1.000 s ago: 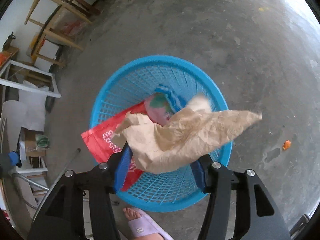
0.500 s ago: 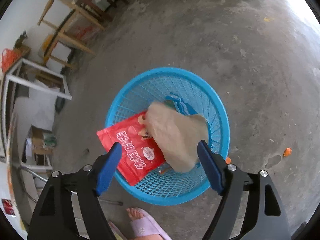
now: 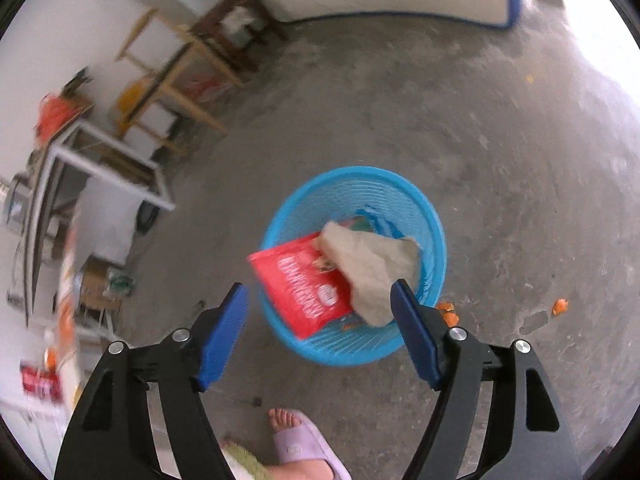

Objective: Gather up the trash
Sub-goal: 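Swing both open tools back over the table, then grasp the red can with the right tool while the left tool grasps the blue toothpaste box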

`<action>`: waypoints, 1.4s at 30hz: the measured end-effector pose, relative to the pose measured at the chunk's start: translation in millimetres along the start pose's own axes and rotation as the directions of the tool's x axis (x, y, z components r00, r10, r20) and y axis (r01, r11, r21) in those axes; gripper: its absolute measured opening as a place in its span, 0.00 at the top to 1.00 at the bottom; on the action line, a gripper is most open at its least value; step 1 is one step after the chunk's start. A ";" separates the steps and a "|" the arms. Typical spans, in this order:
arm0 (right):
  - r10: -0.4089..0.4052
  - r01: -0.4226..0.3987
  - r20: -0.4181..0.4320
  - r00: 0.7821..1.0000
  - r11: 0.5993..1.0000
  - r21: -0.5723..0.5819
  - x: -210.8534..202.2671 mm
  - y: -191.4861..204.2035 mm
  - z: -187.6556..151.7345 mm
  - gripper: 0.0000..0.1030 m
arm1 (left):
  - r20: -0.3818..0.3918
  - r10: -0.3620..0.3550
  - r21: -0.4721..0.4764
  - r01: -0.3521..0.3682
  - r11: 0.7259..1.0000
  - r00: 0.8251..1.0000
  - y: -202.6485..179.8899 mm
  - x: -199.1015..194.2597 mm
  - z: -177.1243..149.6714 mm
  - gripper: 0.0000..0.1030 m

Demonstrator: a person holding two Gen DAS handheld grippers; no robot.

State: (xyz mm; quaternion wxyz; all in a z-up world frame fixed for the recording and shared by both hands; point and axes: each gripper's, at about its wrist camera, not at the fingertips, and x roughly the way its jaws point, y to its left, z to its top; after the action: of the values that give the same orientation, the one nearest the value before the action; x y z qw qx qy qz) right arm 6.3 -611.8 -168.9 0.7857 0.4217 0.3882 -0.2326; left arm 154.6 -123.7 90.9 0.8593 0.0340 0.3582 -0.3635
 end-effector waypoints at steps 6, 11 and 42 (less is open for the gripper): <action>0.068 -0.067 0.005 0.998 0.984 -0.162 -65.9 66.3 -26.0 0.22 | 0.026 0.089 -0.125 -0.085 0.989 0.996 67.4 -55.5 -48.7 0.18; 0.174 -0.162 0.008 0.985 0.932 -0.324 -108.4 145.4 -48.7 0.16 | 0.035 0.138 -0.181 -0.130 0.975 0.990 95.3 -74.9 -78.4 0.17; 0.202 -0.281 -0.202 0.958 0.526 -0.803 -17.9 484.9 -210.8 0.08 | -0.059 0.157 -0.329 -0.168 0.929 0.986 170.7 7.1 -116.0 0.16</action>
State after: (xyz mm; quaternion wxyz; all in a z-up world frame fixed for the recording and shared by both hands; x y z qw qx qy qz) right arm 244.4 -173.4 7.1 0.8983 0.0648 0.4219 0.1047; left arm 200.2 34.2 -34.1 0.8740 -0.0763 0.4240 -0.2250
